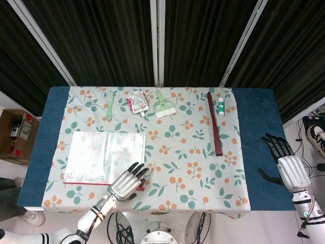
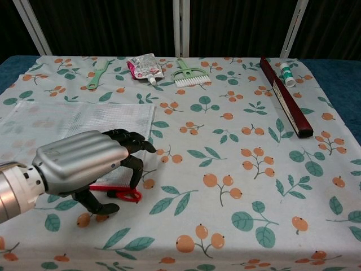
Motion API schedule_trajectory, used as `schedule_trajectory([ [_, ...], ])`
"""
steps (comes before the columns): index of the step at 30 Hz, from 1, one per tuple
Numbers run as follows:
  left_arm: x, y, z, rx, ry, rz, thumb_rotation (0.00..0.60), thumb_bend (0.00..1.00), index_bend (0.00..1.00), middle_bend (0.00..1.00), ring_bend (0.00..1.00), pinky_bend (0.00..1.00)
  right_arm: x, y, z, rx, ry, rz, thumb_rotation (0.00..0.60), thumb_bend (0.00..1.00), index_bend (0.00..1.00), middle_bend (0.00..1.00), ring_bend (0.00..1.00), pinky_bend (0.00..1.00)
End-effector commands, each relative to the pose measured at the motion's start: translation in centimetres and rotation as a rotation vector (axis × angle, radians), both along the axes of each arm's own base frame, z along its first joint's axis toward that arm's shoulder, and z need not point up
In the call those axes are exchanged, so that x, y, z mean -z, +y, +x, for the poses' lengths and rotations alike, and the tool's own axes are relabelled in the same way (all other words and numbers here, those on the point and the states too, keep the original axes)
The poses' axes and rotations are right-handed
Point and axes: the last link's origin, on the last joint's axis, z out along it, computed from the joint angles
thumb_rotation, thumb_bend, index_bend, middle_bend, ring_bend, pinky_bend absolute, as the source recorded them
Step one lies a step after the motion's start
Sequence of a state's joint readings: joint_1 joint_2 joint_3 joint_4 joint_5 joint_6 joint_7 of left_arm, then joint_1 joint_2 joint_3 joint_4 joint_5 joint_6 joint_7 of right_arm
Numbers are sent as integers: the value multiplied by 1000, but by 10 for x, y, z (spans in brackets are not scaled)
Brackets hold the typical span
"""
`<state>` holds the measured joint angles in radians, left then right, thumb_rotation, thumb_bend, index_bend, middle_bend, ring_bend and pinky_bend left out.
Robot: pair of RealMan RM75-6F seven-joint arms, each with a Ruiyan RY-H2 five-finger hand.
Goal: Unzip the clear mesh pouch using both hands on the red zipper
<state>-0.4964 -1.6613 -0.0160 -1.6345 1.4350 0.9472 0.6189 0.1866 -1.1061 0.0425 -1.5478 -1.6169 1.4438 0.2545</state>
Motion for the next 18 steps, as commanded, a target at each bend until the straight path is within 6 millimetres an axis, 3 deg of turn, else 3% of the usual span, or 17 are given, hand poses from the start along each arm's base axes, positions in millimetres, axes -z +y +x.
schedule_trajectory([
  [1, 3, 0, -2, -13, 3, 5, 600, 227, 483, 103, 8, 84, 0, 0, 0, 0, 0, 0, 600, 176, 0, 0, 0, 0],
  [18, 9, 1, -4, -34, 7, 18, 600, 284, 518, 103, 9, 84, -1, 0, -2, 4, 0, -1, 600, 177, 0, 0, 0, 0],
])
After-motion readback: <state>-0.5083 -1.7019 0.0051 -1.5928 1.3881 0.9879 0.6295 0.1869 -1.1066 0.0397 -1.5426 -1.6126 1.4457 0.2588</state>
